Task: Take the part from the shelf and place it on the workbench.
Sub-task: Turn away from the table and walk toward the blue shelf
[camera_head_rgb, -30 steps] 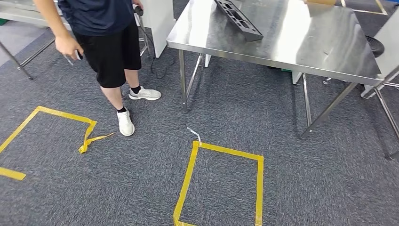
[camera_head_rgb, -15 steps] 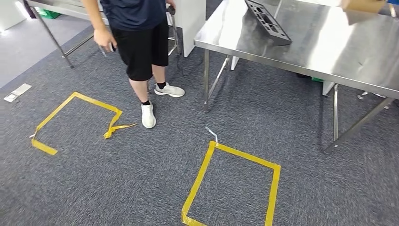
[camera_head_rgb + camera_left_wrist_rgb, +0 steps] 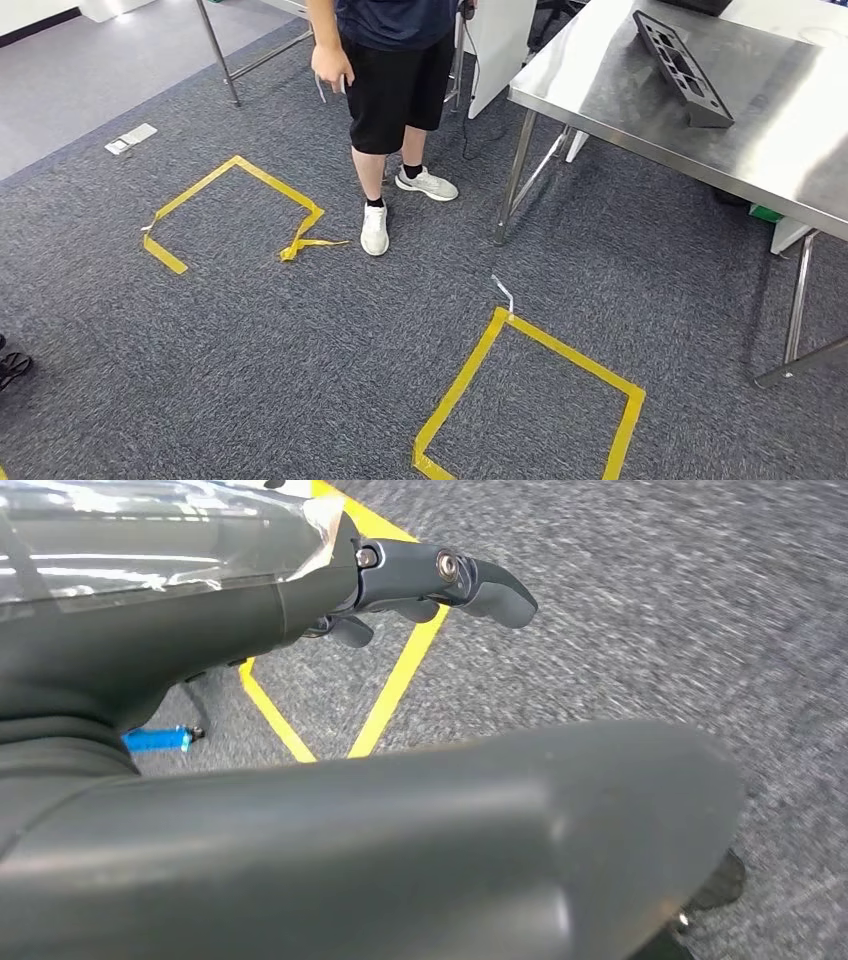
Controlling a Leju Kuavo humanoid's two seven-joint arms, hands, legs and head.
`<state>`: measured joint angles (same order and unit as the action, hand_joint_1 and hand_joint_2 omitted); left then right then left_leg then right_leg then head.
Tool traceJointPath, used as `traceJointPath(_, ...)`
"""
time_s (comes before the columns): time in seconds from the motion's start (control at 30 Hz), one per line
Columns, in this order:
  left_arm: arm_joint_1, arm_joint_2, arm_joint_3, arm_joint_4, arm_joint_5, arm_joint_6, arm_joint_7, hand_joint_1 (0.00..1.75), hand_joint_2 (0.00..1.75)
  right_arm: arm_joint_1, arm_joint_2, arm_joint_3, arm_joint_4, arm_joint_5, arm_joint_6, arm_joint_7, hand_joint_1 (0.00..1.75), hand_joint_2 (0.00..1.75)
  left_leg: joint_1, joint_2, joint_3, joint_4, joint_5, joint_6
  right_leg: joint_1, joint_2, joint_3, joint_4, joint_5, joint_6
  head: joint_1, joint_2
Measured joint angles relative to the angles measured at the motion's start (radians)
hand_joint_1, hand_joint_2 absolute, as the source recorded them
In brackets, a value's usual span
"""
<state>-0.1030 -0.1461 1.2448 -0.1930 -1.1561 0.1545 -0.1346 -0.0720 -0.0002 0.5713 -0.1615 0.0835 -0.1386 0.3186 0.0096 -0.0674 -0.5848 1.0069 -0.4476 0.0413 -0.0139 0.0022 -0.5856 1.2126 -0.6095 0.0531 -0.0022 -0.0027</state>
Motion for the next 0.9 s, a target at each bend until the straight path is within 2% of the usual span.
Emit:
traceJointPath(0.03, 0.000, 0.000, -0.003, 0.000, -0.006, 0.000, 0.000, 0.00, 0.00, 0.000, -0.001, -0.001, 0.000, -0.007, 0.000, -0.002, 0.00, 1.75, 0.001, -0.014, -0.001, 0.001, 0.003, -0.004, -0.005, 0.018, 0.035, -0.073, 0.030, 0.009, 0.001, 0.000)
traceJointPath(0.07, -0.001, -0.001, -0.007, 0.000, -0.013, 0.000, -0.001, 0.00, 0.00, 0.001, -0.001, -0.002, 0.000, -0.015, 0.000, -0.006, 0.00, 1.75, -0.001, -0.027, -0.003, 0.003, 0.004, -0.009, -0.008, 0.040, 0.065, -0.141, 0.054, 0.013, 0.001, 0.000)
traceJointPath(0.1, -0.001, -0.001, -0.011, 0.000, -0.018, 0.000, -0.004, 0.00, 0.00, 0.002, -0.002, -0.005, 0.000, -0.021, 0.000, -0.010, 0.00, 1.75, -0.003, -0.038, -0.005, 0.004, 0.007, -0.015, -0.009, 0.058, 0.085, -0.188, 0.070, 0.011, 0.000, 0.000)
traceJointPath(0.13, -0.002, -0.001, -0.014, 0.000, -0.023, 0.000, -0.008, 0.00, 0.00, 0.002, -0.002, -0.007, 0.000, -0.029, 0.000, -0.014, 0.00, 1.75, -0.004, -0.048, -0.008, 0.004, 0.010, -0.022, -0.008, 0.070, 0.095, -0.212, 0.077, 0.005, 0.000, 0.000)
traceJointPath(0.2, 0.002, -0.002, -0.022, 0.000, -0.034, 0.001, -0.017, 0.00, 0.00, 0.004, -0.002, -0.015, 0.000, -0.044, 0.001, -0.019, 0.00, 1.75, -0.001, -0.066, -0.013, -0.001, 0.018, -0.036, -0.004, 0.055, 0.097, -0.219, 0.083, -0.014, -0.002, 0.000)
traceJointPath(0.23, 0.004, -0.002, -0.028, 0.000, -0.041, 0.002, -0.020, 0.00, 0.00, 0.004, -0.002, -0.021, 0.000, -0.053, 0.001, -0.020, 0.00, 1.75, 0.000, -0.058, -0.018, 0.003, 0.015, -0.041, -0.005, 0.044, 0.099, -0.221, 0.087, -0.022, -0.002, 0.000)
traceJointPath(0.27, 0.006, -0.002, -0.033, 0.000, -0.046, 0.002, -0.023, 0.00, 0.00, 0.006, -0.002, -0.027, 0.000, -0.061, 0.002, -0.021, 0.00, 1.75, 0.001, -0.036, -0.028, 0.021, 0.001, -0.044, -0.006, 0.031, 0.099, -0.223, 0.092, -0.031, -0.004, 0.000)
traceJointPath(0.3, 0.006, -0.002, -0.038, 0.000, -0.052, 0.002, -0.024, 0.00, 0.00, 0.009, -0.002, -0.033, 0.000, -0.067, 0.002, -0.021, 0.00, 1.75, 0.001, -0.008, -0.046, 0.060, -0.026, -0.046, -0.008, 0.017, 0.099, -0.225, 0.095, -0.039, -0.007, 0.000)
traceJointPath(0.33, 0.004, -0.002, -0.043, 0.000, -0.055, 0.002, -0.024, 0.00, 0.00, 0.012, -0.002, -0.039, 0.000, -0.072, 0.002, -0.021, 0.00, 1.75, 0.001, 0.025, -0.074, 0.122, -0.064, -0.048, -0.007, 0.001, 0.097, -0.225, 0.097, -0.044, -0.010, 0.000)
traceJointPath(0.37, 0.003, -0.002, -0.047, 0.000, -0.058, 0.002, -0.024, 0.00, 0.00, 0.017, -0.003, -0.043, 0.001, -0.077, 0.002, -0.021, 0.00, 1.75, 0.001, 0.043, -0.104, 0.190, -0.101, -0.051, -0.004, -0.015, 0.093, -0.225, 0.098, -0.048, -0.012, 0.000)
traceJointPath(0.4, 0.002, -0.003, -0.052, 0.000, -0.062, 0.002, -0.024, 0.00, 0.00, 0.020, -0.003, -0.048, 0.001, -0.082, 0.002, -0.019, 0.00, 1.75, 0.002, 0.052, -0.130, 0.252, -0.128, -0.054, -0.001, -0.032, 0.090, -0.224, 0.098, -0.049, -0.012, 0.000)
traceJointPath(0.43, 0.003, -0.003, -0.056, 0.000, -0.065, 0.001, -0.023, 0.00, 0.00, 0.023, -0.003, -0.053, 0.001, -0.088, 0.002, -0.016, 0.00, 1.75, 0.003, 0.057, -0.143, 0.288, -0.138, -0.057, 0.001, -0.048, 0.086, -0.224, 0.098, -0.050, -0.012, 0.000)
traceJointPath(0.47, 0.004, -0.003, -0.059, 0.000, -0.071, 0.000, -0.022, 0.00, 0.00, 0.023, -0.003, -0.058, 0.002, -0.096, 0.001, -0.009, 0.00, 1.75, 0.005, 0.061, -0.135, 0.282, -0.128, -0.058, 0.001, -0.062, 0.083, -0.224, 0.097, -0.050, -0.012, 0.000)
traceJointPath(0.5, 0.005, -0.002, -0.064, 0.000, -0.077, -0.004, -0.022, 0.00, 0.00, 0.023, -0.001, -0.065, 0.002, -0.107, -0.003, 0.000, 0.00, 1.75, 0.006, 0.069, -0.108, 0.242, -0.107, -0.059, 0.002, -0.075, 0.083, -0.224, 0.097, -0.050, -0.012, 0.000)
traceJointPath(0.57, 0.003, 0.001, -0.076, 0.000, -0.093, -0.019, -0.021, 0.00, 0.00, 0.023, 0.006, -0.087, 0.002, -0.142, -0.024, 0.020, 0.00, 1.75, 0.006, 0.114, -0.024, 0.104, -0.058, -0.057, 0.006, -0.099, 0.086, -0.222, 0.093, -0.046, -0.013, 0.000)
traceJointPath(0.6, 0.001, 0.003, -0.083, 0.000, -0.100, -0.028, -0.021, 0.00, 0.00, 0.024, 0.010, -0.102, 0.002, -0.161, -0.039, 0.028, 0.00, 1.75, 0.004, 0.133, 0.007, 0.052, -0.044, -0.052, 0.009, -0.111, 0.088, -0.220, 0.091, -0.042, -0.011, 0.000)
traceJointPath(0.63, -0.002, 0.005, -0.091, 0.000, -0.106, -0.035, -0.021, 0.00, 0.00, 0.025, 0.015, -0.116, 0.002, -0.177, -0.054, 0.035, 0.00, 1.75, 0.001, 0.145, 0.024, 0.021, -0.037, -0.045, 0.013, -0.122, 0.090, -0.219, 0.089, -0.037, -0.009, 0.000)
traceJointPath(0.67, -0.003, 0.007, -0.096, 0.000, -0.109, -0.039, -0.021, 0.00, 0.00, 0.026, 0.018, -0.129, 0.002, -0.187, -0.064, 0.038, 0.00, 1.75, -0.003, 0.143, 0.026, 0.012, -0.035, -0.038, 0.015, -0.133, 0.093, -0.219, 0.088, -0.031, -0.006, 0.000)
traceJointPath(0.7, -0.002, 0.009, -0.099, 0.000, -0.109, -0.041, -0.021, 0.00, 0.00, 0.026, 0.020, -0.139, 0.002, -0.192, -0.070, 0.039, 0.00, 1.75, -0.006, 0.129, 0.022, 0.011, -0.032, -0.029, 0.015, -0.144, 0.097, -0.220, 0.088, -0.026, -0.004, 0.000)
traceJointPath(0.73, 0.000, 0.010, -0.102, 0.000, -0.106, -0.041, -0.021, 0.00, 0.00, 0.025, 0.021, -0.146, 0.002, -0.193, -0.072, 0.040, 0.00, 1.75, -0.006, 0.118, 0.022, 0.007, -0.028, -0.021, 0.013, -0.142, 0.098, -0.218, 0.086, -0.021, -0.003, 0.000)
traceJointPath(0.77, 0.002, 0.012, -0.103, 0.000, -0.103, -0.040, -0.021, 0.00, 0.00, 0.025, 0.021, -0.152, 0.002, -0.192, -0.073, 0.039, 0.00, 1.75, -0.005, 0.107, 0.021, 0.002, -0.022, -0.013, 0.010, -0.122, 0.093, -0.205, 0.076, -0.018, -0.003, 0.000)
traceJointPath(0.8, 0.003, 0.013, -0.103, 0.000, -0.100, -0.039, -0.021, 0.00, 0.00, 0.027, 0.020, -0.156, 0.002, -0.191, -0.072, 0.037, 0.00, 1.75, -0.003, 0.096, 0.021, -0.002, -0.017, -0.005, 0.009, -0.092, 0.077, -0.173, 0.056, -0.018, -0.001, 0.000)
traceJointPath(0.87, 0.000, 0.014, -0.104, 0.000, -0.094, -0.037, -0.021, 0.00, 0.00, 0.031, 0.019, -0.160, 0.002, -0.185, -0.068, 0.033, 0.00, 1.75, -0.001, 0.070, 0.016, -0.005, -0.010, 0.006, 0.006, -0.028, 0.018, -0.050, 0.000, -0.025, 0.002, 0.000)
traceJointPath(0.9, 0.000, 0.014, -0.105, 0.000, -0.090, -0.035, -0.020, 0.00, 0.00, 0.033, 0.019, -0.160, 0.002, -0.180, -0.066, 0.031, 0.00, 1.75, -0.002, 0.055, 0.013, -0.004, -0.007, 0.008, 0.005, -0.015, -0.014, 0.017, -0.022, -0.026, 0.003, 0.000)
